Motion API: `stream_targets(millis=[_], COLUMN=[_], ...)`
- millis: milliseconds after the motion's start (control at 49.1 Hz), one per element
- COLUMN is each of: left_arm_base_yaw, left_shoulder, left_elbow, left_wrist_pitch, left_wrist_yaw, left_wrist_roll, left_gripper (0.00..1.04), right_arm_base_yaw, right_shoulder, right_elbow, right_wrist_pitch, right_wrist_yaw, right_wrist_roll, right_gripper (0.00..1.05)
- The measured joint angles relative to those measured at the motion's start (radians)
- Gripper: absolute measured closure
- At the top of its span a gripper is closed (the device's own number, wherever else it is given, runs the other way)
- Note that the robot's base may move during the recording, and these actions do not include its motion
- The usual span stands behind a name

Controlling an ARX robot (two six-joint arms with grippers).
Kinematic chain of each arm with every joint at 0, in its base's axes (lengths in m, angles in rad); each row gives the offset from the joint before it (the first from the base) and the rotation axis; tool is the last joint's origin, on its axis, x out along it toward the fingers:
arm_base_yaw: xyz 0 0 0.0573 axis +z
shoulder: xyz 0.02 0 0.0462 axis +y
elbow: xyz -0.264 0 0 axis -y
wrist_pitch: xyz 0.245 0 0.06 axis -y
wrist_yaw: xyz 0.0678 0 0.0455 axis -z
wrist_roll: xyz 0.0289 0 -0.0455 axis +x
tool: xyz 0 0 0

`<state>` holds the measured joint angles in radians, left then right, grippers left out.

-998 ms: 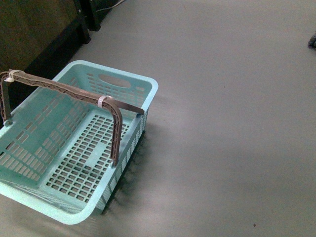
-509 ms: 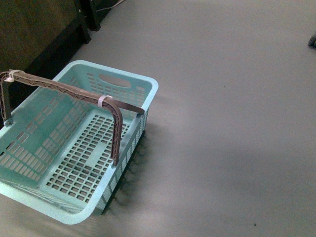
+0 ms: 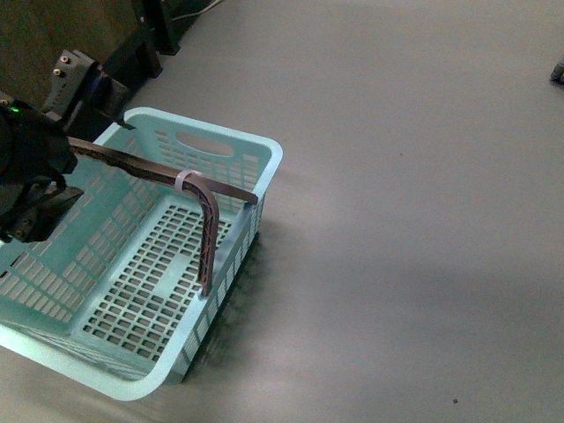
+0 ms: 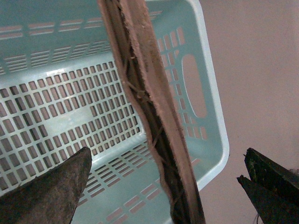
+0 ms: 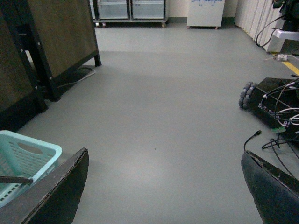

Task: Pick lemon and mango into basket

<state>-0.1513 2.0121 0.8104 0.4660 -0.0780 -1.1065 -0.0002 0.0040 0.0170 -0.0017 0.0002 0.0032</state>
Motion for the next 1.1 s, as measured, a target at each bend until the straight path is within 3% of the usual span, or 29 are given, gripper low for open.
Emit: stream_targets(millis=[306,509,591,835,937,1100], left_arm_base_yaw=[-0.032,-0.055,-0.058,-0.047,-0.039,-0.022], left_shoulder=[0.142,0.203,0.216,0.205,0.156,-0.005], left_elbow=[0.161,0.244,0.274,0.234,0.171,0.045], left_wrist_pitch=[-0.039,-0.096,-0.116,-0.078,-0.059,-0.043], left_wrist_yaw=[-0.031,-0.053,-0.053,-0.026,0.012,0.029], left_wrist_roll=[-0.01,-0.009,-0.021,-0.109,-0.125,-0.157], left_gripper=[0.09,0.37,0.55,0.9,0.99,0.99], right_arm_base_yaw=[0.0,0.0,0.0,0.0,0.0,0.0], right_shoulder=[0.0,0.0,0.0,0.0,0.0,0.0], right_elbow=[0.0,0.0,0.0,0.0,0.0,0.0], right_wrist_pitch=[0.0,0.0,0.0,0.0,0.0,0.0], right_wrist_yaw=[0.0,0.0,0.0,0.0,0.0,0.0], right_wrist_roll=[0.0,0.0,0.0,0.0,0.0,0.0], right_gripper=[0.09,0.09,0.09,0.09,0.09,0.09])
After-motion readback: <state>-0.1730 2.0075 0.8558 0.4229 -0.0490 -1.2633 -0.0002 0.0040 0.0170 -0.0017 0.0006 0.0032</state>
